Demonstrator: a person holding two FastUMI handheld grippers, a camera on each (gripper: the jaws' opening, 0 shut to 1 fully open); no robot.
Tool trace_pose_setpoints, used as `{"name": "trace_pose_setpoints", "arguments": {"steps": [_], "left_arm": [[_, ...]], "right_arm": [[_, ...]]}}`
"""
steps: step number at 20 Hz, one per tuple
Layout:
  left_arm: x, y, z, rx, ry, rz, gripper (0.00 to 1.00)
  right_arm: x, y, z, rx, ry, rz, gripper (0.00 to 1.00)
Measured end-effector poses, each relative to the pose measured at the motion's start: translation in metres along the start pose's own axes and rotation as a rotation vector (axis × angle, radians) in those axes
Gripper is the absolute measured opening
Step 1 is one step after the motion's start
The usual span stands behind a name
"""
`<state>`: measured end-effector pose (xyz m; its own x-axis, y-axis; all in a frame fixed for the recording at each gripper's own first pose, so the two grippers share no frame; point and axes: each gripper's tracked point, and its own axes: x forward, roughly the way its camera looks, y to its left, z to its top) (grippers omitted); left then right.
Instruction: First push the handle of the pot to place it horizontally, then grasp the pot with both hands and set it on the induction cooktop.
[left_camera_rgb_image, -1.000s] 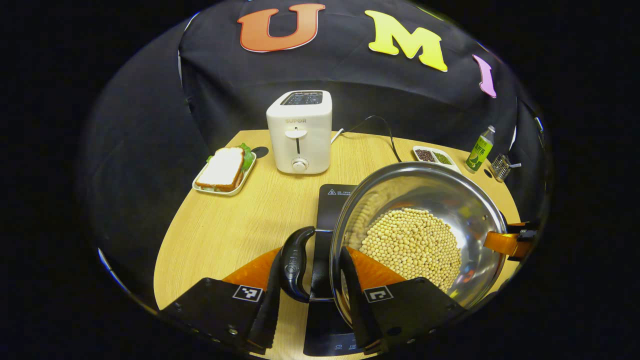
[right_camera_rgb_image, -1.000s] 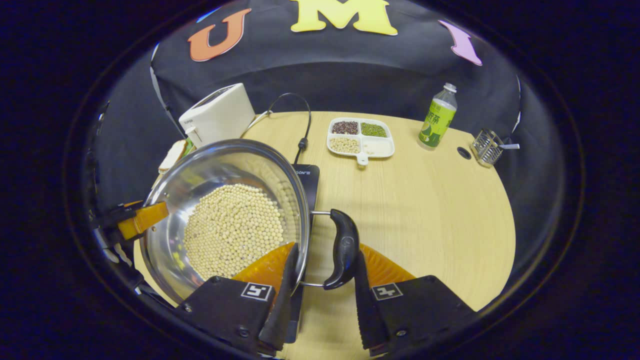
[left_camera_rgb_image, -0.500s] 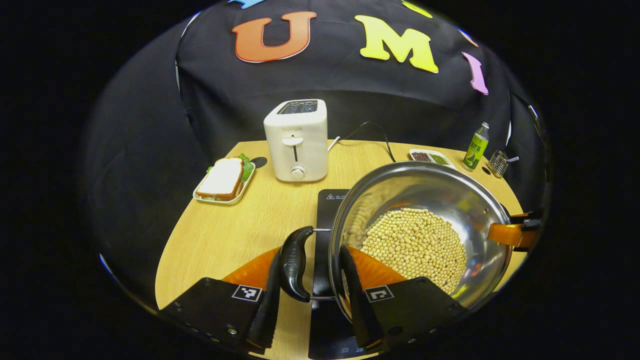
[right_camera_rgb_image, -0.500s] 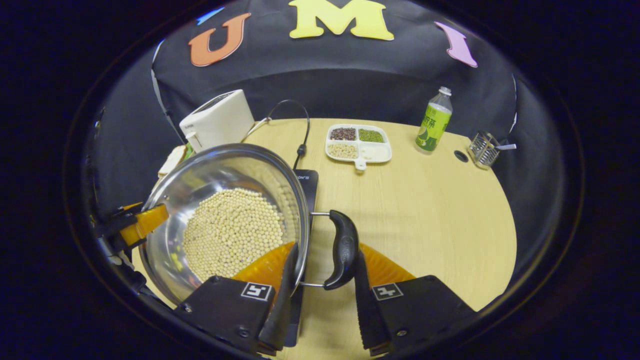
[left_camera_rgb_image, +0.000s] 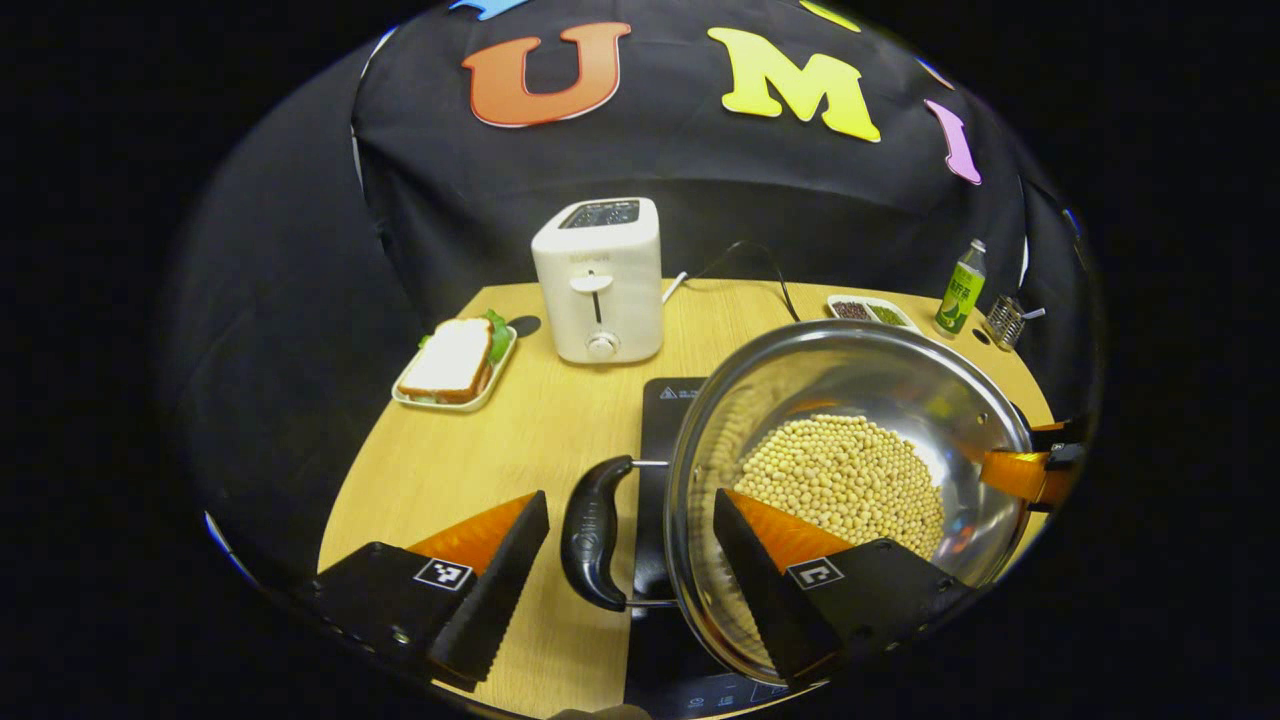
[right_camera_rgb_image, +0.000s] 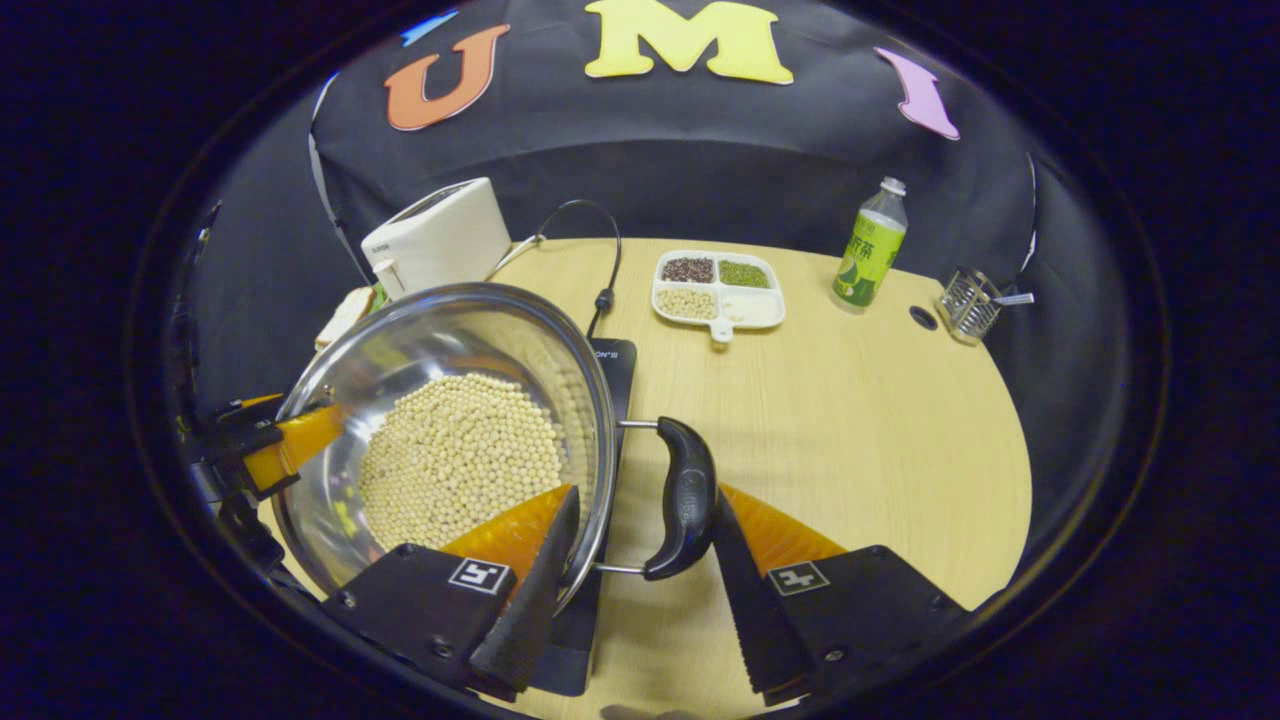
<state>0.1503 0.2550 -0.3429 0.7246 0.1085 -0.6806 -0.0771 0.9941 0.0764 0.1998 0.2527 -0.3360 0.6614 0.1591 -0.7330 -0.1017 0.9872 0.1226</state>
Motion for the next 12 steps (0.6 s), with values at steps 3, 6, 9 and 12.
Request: {"name": "trace_pose_setpoints", "arguments": {"steps": [3, 6, 9, 12], "left_arm": [[-0.014, -0.002, 0.014, 0.009, -0.062, 0.001, 0.96], [-0.025, 0.000, 0.025, 0.021, -0.095, 0.021, 0.97], [-0.040, -0.006, 0.036, 0.020, -0.135, 0.010, 0.97], [-0.059, -0.011, 0.048, 0.030, -0.181, 0.009, 0.97]], "right_arm": [[-0.012, -0.008, 0.021, -0.064, -0.104, -0.018, 0.80], [-0.018, -0.008, 0.029, -0.087, -0.135, -0.013, 0.83], [-0.028, -0.010, 0.035, -0.089, -0.155, -0.013, 0.83], [-0.046, -0.009, 0.047, -0.101, -0.218, -0.002, 0.83]]}}
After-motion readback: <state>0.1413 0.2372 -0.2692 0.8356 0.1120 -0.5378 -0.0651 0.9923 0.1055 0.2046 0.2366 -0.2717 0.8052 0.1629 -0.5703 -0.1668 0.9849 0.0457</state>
